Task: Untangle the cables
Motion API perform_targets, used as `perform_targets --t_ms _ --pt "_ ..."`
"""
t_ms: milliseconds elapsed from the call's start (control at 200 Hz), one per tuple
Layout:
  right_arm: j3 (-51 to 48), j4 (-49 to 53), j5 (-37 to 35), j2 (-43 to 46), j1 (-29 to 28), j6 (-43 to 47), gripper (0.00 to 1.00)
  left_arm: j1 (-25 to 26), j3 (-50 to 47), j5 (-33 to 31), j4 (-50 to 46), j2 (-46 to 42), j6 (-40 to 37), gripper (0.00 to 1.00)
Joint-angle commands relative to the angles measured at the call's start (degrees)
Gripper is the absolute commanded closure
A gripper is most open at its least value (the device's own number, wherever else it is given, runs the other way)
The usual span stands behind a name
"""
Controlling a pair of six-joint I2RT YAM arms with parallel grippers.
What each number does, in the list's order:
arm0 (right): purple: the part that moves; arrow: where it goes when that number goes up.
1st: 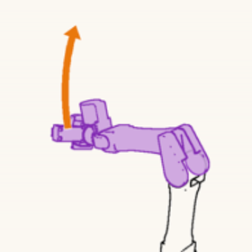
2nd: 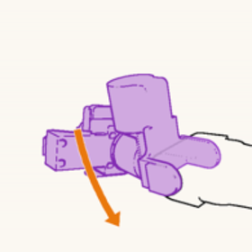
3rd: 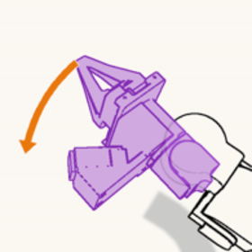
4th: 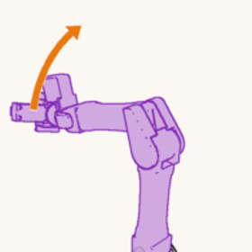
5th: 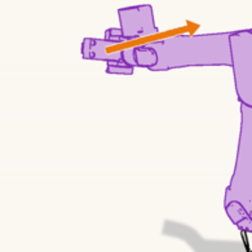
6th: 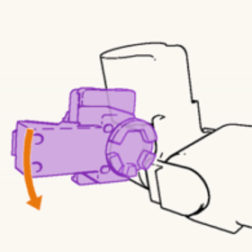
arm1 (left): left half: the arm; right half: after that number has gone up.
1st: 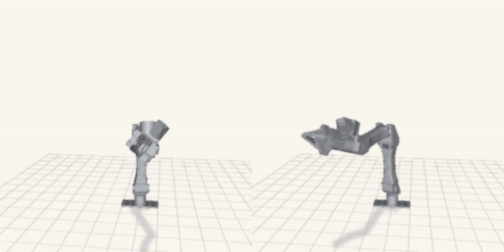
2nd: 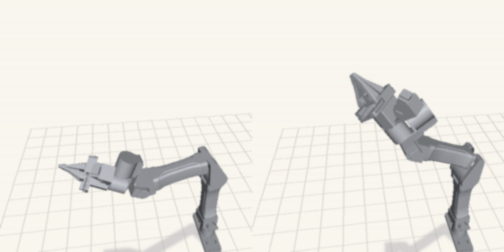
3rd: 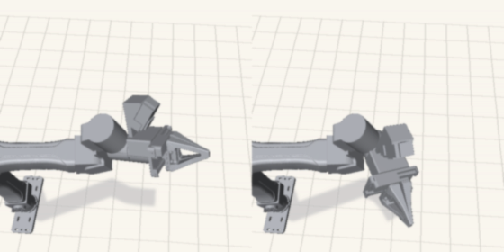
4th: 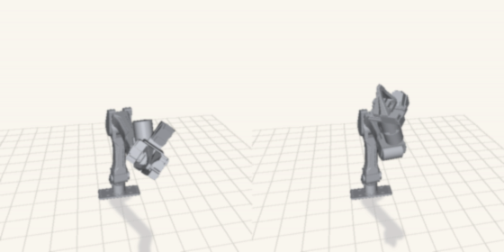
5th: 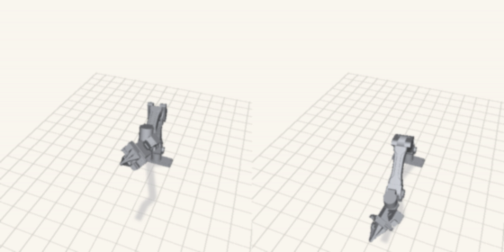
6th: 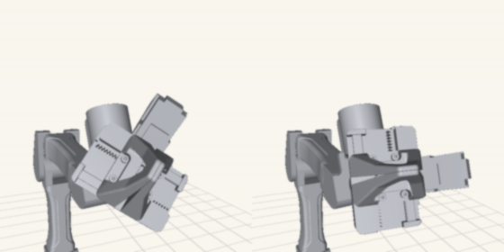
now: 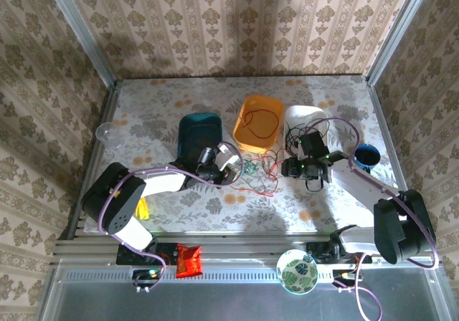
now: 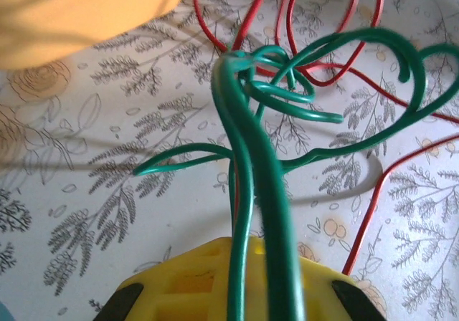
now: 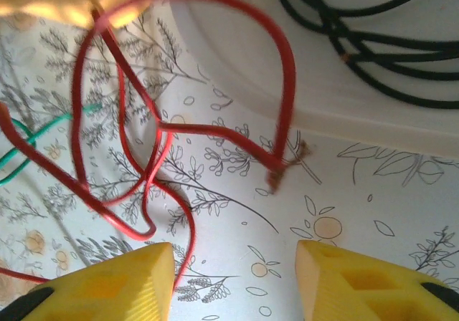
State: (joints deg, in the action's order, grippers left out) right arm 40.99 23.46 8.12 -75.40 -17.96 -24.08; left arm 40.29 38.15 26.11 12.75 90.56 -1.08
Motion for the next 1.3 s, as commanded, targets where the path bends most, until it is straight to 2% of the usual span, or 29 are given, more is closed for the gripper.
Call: perform_targets --t_ms 0,395,655,730,875,940,1020,1070,1295 --pt "1.90 2.00 1.16 -2.19 -1.56 1.63 0.49 0.66 0.60 -0.51 -1.75 0.38 -1.10 1.00" --pt "4.69 0.88 3.26 -3.97 -6.22 4.88 0.48 1.19 1.31 -0.89 -2.03 0.97 -1.60 1.00" --pt "5.94 -0.03 5.72 -8.31 -6.39 5.80 0.54 1.45 1.66 -1.17 -2.63 0.95 -2.08 1.00" --pt "6.20 -0.69 6.12 -9.49 -6.41 6.17 0.61 1.45 1.84 -1.15 -2.69 1.02 -2.03 1.00" --pt "6.74 -0.99 3.82 -10.51 -6.39 5.90 0.93 1.53 1.95 -2.00 -2.96 1.19 -2.21 1.00" --pt "6.28 -0.88 1.62 -8.47 -6.44 5.64 1.00 1.54 1.80 -2.50 -2.69 1.19 -2.11 1.00" --pt "5.30 -0.96 -1.15 -4.58 -6.39 5.53 1.00 1.54 1.75 -2.88 -2.45 1.19 -2.08 1.00" --pt "4.89 -0.74 -3.25 0.80 -6.39 5.27 1.00 1.54 1.84 -2.93 -2.64 1.36 -2.02 1.00" --pt "8.58 1.44 -16.82 15.62 -6.32 5.77 1.00 1.45 2.19 -2.55 -2.83 1.72 -2.23 1.00"
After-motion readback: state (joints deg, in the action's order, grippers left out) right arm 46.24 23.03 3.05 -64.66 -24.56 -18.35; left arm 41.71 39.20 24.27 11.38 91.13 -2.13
